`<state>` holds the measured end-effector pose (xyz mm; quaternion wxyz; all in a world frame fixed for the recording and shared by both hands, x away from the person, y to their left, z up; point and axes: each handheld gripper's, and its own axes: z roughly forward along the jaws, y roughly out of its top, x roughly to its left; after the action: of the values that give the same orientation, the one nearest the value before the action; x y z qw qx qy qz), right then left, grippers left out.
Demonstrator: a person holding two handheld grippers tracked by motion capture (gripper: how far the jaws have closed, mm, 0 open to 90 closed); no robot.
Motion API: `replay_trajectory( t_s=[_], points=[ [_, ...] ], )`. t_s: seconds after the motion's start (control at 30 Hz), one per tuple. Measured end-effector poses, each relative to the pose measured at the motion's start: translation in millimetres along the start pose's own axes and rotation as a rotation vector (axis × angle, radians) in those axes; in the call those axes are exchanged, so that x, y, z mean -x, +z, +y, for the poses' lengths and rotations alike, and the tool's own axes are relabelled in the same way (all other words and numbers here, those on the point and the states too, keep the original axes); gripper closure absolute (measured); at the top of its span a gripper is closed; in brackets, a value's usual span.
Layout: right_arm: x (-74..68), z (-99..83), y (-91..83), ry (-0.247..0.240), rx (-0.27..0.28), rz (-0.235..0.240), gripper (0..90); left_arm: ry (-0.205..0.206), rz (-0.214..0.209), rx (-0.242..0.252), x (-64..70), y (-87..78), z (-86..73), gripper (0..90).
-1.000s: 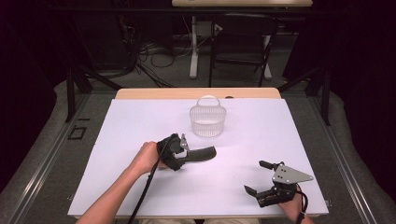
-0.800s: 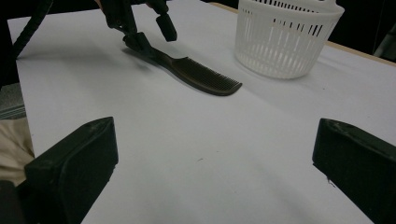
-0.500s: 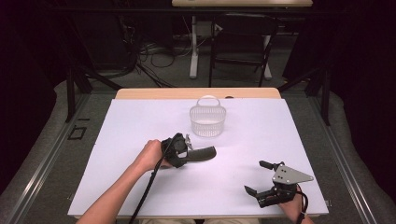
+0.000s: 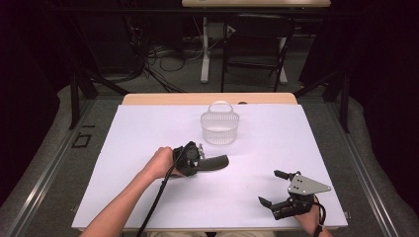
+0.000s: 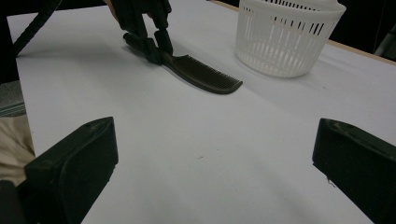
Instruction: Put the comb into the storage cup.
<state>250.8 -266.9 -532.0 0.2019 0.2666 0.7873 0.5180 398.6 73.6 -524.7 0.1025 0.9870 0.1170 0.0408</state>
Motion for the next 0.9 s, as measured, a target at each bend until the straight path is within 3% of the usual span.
replay_trajectory(
  t_s=[0.07,0.27,0.9],
  points=[
    [-0.2,0.1,-0.2,0.001,-0.003,0.001,0.0,0.000,-0.012,0.004,-1.2,0.0,-0.6,71.2],
    [0.1,-0.2,0.1,0.001,-0.002,-0.002,0.0,0.001,0.013,0.009,-0.3,-2.9,-2.1,71.7],
    [0.1,-0.2,0.5,0.003,-0.006,-0.011,0.0,-0.076,0.022,0.200,9.3,-23.4,-26.6,71.8]
  ],
)
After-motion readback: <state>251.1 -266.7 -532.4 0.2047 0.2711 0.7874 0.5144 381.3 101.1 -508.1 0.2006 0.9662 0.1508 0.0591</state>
